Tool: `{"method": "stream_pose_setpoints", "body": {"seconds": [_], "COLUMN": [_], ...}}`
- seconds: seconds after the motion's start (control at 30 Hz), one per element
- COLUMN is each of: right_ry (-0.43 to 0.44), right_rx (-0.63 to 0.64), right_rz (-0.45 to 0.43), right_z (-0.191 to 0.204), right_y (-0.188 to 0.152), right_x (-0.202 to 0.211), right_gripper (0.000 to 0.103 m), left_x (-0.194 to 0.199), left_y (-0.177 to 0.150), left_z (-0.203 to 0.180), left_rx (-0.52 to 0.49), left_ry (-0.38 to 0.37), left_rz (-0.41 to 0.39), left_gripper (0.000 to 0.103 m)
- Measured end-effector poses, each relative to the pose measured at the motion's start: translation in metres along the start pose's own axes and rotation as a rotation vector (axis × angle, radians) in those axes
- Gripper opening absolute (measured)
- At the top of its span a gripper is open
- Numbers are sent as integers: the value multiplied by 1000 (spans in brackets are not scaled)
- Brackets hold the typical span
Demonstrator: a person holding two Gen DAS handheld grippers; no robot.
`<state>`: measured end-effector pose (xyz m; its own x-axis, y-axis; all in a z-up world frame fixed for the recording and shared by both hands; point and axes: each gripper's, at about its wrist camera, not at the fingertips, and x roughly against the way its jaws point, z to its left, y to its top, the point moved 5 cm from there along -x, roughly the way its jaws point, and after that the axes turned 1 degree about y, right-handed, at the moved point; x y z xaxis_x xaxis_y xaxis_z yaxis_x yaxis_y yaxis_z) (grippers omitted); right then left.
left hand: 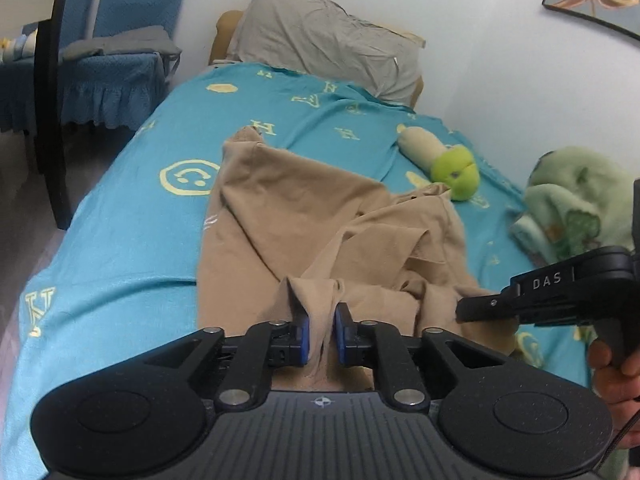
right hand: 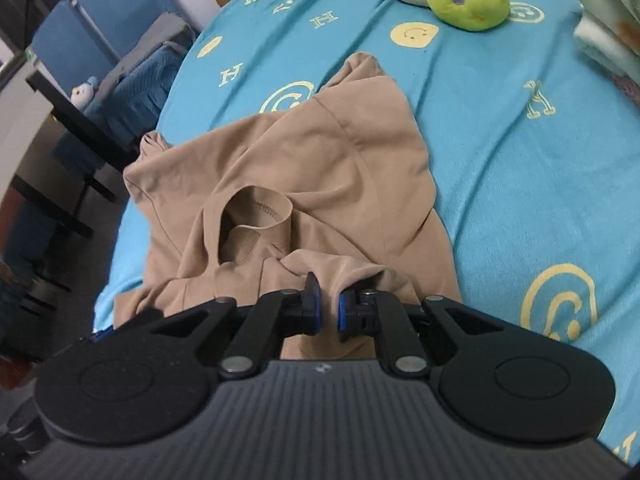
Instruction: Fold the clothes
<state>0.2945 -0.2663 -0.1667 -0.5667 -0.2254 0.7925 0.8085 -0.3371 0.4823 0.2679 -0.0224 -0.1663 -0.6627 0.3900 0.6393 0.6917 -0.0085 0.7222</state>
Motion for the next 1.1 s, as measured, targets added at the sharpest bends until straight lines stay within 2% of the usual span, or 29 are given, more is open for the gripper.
{"method": "stream_pose_setpoints", "body": {"seconds": [0.07,0.17,0.2,0.23,0.27,0.3,0.33,0.4,0.5,0.6,0.67,0.8,0.9,0.97,1.1], "right_ry": [-10,-24,-16,-8,0,14,27,39,68,97,101,107,137,157,198], "right_rx": [15,45,50,55,60,56,52,50,35,-10,-58,-174,-314,-407,-633], "right_rz": [-5,-16,-30,-44,-60,-99,-138,-209,-258,-262,-245,-193,-128,-101,-14], "right_z": [3,9,12,15,18,21,24,30,34,30,22,4,-14,-26,-48], "right_y": [-1,-3,-3,-4,-5,-6,-8,-12,-25,-42,-56,-83,-96,-101,-117], "right_x": [1,9,16,23,31,44,56,82,114,134,138,141,133,127,107], "right_gripper": [14,16,23,41,53,76,90,92,92,92,92,92,92,92,92], "left_x": [5,21,29,39,51,63,74,95,123,149,160,159,141,125,102], "left_y": [2,8,12,15,17,18,18,18,9,-5,-20,-50,-68,-79,-93], "left_z": [-2,-7,-12,-17,-23,-28,-32,-38,-44,-46,-42,-28,-10,-3,5], "left_rx": [-24,-18,-19,-31,-46,-54,-54,-48,-30,2,41,97,241,293,402], "left_ry": [15,40,53,65,70,69,65,54,39,38,22,2,-18,-22,-114], "left_rz": [-10,-36,-53,-66,-83,-104,-123,-147,-159,-169,-146,-59,59,150,219], "left_gripper": [20,34,42,52,57,67,80,91,102,103,103,103,100,96,91]}}
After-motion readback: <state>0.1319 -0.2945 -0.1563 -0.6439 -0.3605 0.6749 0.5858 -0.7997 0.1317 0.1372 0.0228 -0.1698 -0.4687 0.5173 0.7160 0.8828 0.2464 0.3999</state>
